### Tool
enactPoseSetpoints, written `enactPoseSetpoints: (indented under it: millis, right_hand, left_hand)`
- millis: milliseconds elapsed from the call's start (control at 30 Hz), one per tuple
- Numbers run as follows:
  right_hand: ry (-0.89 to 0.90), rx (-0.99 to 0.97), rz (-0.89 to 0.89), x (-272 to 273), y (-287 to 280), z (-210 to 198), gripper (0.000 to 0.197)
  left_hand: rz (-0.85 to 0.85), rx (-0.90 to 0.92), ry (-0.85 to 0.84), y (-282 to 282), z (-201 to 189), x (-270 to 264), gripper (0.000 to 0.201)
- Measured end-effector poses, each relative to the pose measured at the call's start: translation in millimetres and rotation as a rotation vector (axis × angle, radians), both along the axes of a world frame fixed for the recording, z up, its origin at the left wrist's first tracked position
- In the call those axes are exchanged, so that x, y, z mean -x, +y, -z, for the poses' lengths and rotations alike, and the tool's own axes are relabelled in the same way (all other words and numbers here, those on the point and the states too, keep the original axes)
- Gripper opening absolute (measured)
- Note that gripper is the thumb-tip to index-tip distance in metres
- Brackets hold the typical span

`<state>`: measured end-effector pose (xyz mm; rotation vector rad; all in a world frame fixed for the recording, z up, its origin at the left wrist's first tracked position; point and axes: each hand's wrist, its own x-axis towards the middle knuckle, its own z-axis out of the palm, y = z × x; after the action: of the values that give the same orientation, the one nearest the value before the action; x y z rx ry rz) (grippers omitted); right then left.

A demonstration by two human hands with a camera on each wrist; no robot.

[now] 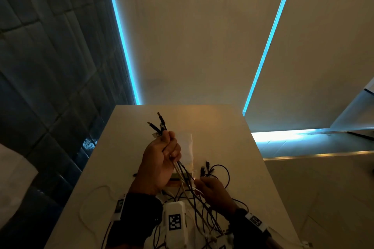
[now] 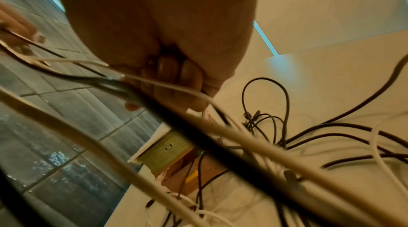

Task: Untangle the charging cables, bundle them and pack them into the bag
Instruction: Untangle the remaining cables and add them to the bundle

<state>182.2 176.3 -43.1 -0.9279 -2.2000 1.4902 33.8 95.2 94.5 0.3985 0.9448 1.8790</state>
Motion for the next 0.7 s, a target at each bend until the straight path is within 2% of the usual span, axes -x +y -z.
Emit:
enactPoseSetpoints:
  millis: [67, 200, 300, 367, 433, 500, 567, 700]
  right_hand:
    - [-0.022, -0.009, 0.013, -1, 3, 3, 0.04]
    - [-0.14, -0.088, 0.027, -4, 11, 13, 0.047]
    - [-0.18, -0.078, 0.132, -7, 15, 12, 0.046]
    - [-0.067, -0.017, 0.237, -4, 17, -7, 0.037]
    - [0.164, 0.131, 0.266, 0, 13, -45, 0.03]
    - [0.364, 0.22, 0.169, 2, 5, -88, 0.026]
    - [0.455, 0.211, 0.031, 4, -3, -118, 0.025]
    - [0.413, 0.193, -0.15, 4, -14, -134, 0.026]
  left_hand:
    - [-0.002, -0.013, -0.001, -1, -1, 2, 0.027]
    - [-0.089, 0.005, 0.047, -2, -2, 7, 0.034]
    - [-0.117, 0.06, 0.081, -5, -3, 7, 0.035]
    - [-0.117, 0.131, 0.139, -6, -4, 5, 0.035]
    - [-0.101, 0.219, 0.206, -6, -4, 0, 0.034]
    - [-0.077, 0.289, 0.259, -6, -5, -5, 0.031]
    - [-0.039, 0.31, 0.259, -6, -8, -9, 0.032]
    - [0.04, 0.129, 0.068, -7, -18, -11, 0.036]
